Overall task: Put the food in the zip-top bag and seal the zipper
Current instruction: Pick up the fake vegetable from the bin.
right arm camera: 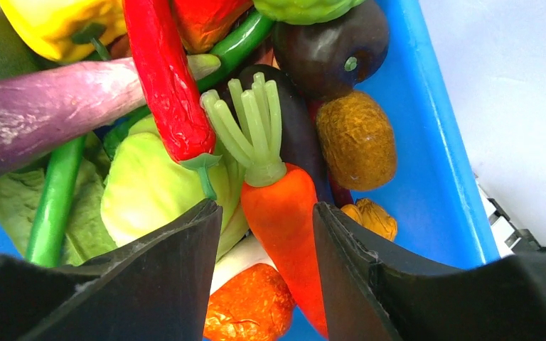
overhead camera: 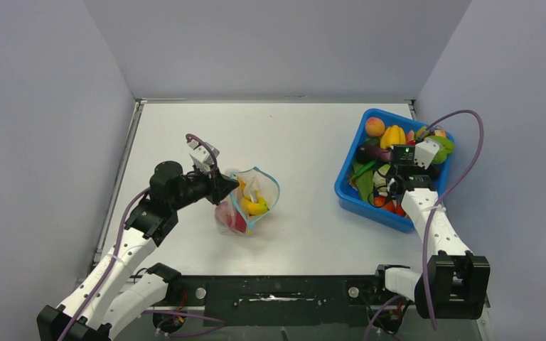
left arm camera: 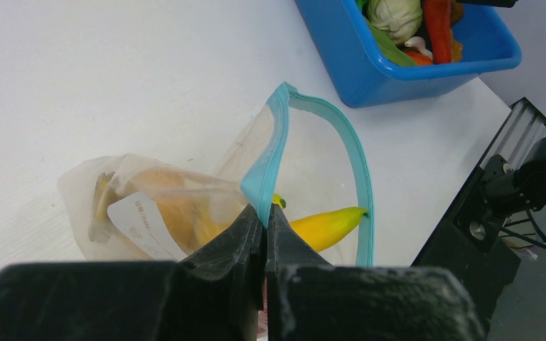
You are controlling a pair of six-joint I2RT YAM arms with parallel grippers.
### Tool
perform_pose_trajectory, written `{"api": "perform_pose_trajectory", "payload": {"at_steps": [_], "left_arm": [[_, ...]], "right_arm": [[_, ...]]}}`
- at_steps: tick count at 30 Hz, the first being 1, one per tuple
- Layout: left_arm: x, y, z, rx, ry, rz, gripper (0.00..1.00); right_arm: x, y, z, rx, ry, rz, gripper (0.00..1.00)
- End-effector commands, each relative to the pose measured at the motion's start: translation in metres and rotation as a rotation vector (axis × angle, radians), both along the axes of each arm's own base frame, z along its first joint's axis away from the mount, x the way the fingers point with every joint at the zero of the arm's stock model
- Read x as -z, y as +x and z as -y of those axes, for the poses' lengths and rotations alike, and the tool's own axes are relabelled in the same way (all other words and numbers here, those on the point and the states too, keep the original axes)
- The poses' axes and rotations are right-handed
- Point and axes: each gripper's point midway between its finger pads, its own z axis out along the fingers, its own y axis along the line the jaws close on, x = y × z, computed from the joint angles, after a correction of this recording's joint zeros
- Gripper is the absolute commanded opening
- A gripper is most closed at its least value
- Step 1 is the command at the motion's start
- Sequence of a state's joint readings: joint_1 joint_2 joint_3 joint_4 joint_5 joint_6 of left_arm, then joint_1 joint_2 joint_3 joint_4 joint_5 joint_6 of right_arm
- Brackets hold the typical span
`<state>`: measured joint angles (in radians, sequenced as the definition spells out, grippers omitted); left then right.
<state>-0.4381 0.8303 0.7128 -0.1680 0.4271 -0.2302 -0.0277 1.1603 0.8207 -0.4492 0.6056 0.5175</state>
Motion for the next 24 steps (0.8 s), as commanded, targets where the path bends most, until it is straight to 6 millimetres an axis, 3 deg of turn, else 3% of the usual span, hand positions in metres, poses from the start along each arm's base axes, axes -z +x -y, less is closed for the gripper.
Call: {"api": "perform_pose_trajectory", "payload": {"at_steps": [1, 12, 24], "left_arm": [[-0.023, 0.003, 0.003, 0.013, -0.032, 0.09, 0.0], [-0.023, 0.003, 0.003, 0.012, -0.03, 0.093, 0.0], [-0.024, 0.004, 0.001, -0.001, -0.028, 0.1, 0.0]], "right_arm": [[-0.002, 0.004, 0.006, -0.026, -0.046, -0.015, 0.5], [0.024, -0.005, 0.016, -0.027, -0.069, -0.101, 0.49], [0.014, -0.004, 0.013, -0.077, -0.106, -0.084, 0.32]]}}
